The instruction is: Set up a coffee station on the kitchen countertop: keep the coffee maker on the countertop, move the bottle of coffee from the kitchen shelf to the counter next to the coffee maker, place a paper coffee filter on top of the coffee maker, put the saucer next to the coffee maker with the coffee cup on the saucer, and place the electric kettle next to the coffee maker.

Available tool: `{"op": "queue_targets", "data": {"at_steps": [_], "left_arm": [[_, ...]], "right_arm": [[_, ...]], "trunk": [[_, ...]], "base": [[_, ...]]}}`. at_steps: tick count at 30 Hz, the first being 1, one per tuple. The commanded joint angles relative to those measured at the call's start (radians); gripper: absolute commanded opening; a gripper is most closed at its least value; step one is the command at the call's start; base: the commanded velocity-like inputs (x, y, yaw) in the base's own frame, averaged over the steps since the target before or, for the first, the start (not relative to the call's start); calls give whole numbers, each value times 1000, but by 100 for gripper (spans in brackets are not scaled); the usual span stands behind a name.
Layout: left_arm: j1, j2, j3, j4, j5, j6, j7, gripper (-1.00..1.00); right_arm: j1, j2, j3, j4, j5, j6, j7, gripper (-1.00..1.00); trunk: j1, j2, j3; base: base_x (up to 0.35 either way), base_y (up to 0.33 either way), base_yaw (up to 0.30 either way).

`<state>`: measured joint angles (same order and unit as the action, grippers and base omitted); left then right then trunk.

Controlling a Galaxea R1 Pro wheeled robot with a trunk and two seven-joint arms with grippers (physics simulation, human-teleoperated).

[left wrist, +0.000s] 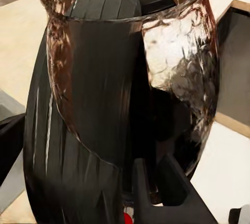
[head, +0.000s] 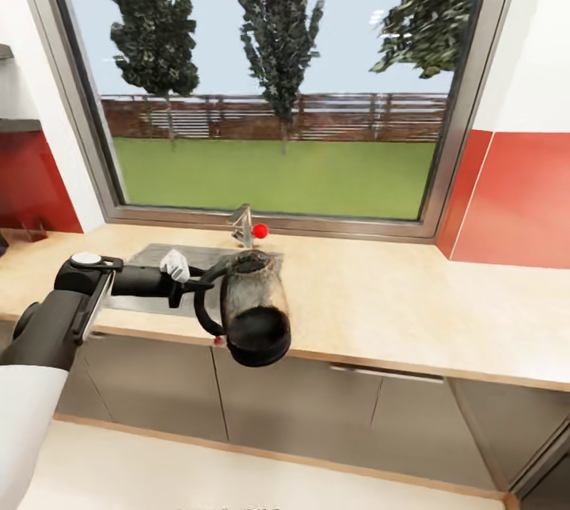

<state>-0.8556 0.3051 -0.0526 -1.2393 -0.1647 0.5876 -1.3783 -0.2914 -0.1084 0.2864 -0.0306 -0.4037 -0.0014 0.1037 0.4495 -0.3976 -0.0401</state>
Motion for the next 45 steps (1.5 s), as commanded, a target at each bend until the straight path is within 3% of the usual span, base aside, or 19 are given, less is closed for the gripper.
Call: {"op": "queue_targets", "data": {"at_steps": [1,9,14,16,17,24,29,33,38,45], "left_arm": [[-1,2,0,-1,-4,11,-6,-100],[-1,54,17,0,-4,12,0,-100],[-8,77,121,1,-17,12,15,-100],[-10,91,164,1,-54,13,34,-100],[-14,100,188,1,-90,14,43,-100],[-84,117,241,0,-220,43,55,-100],[-119,126,321,0,-342,50,56,-100],[-137,127,341,-2,-446,52,61,-100],[-137,127,346,-41,-480,54,134,-100],[-126,121,350,-70,-483,55,146,-100]], "right_arm": [[0,0,8,0,-11,0,3,100],[-1,0,8,0,-11,0,2,100],[-1,0,8,0,-11,0,2,100],[-1,0,8,0,-11,0,2,100],[-1,0,8,0,-11,0,2,100],[0,0,9,0,-11,0,2,100],[0,0,10,0,-9,-1,1,100],[0,1,12,-1,-8,-2,1,100],[0,1,13,-2,-7,-2,2,100],[-1,1,7,-2,-10,0,5,100]], "trunk": [[1,-2,-2],[1,-2,-2],[1,-2,-2],[1,-2,-2],[1,-2,-2],[1,-2,-2],[1,-2,-2],[1,-2,-2],[1,-2,-2],[1,-2,-2]], "base": [[-25,0,276],[-6,0,276],[0,0,276],[0,0,276],[0,0,276],[0,0,265],[0,0,52],[0,0,6],[0,0,0],[0,0,0]]}}
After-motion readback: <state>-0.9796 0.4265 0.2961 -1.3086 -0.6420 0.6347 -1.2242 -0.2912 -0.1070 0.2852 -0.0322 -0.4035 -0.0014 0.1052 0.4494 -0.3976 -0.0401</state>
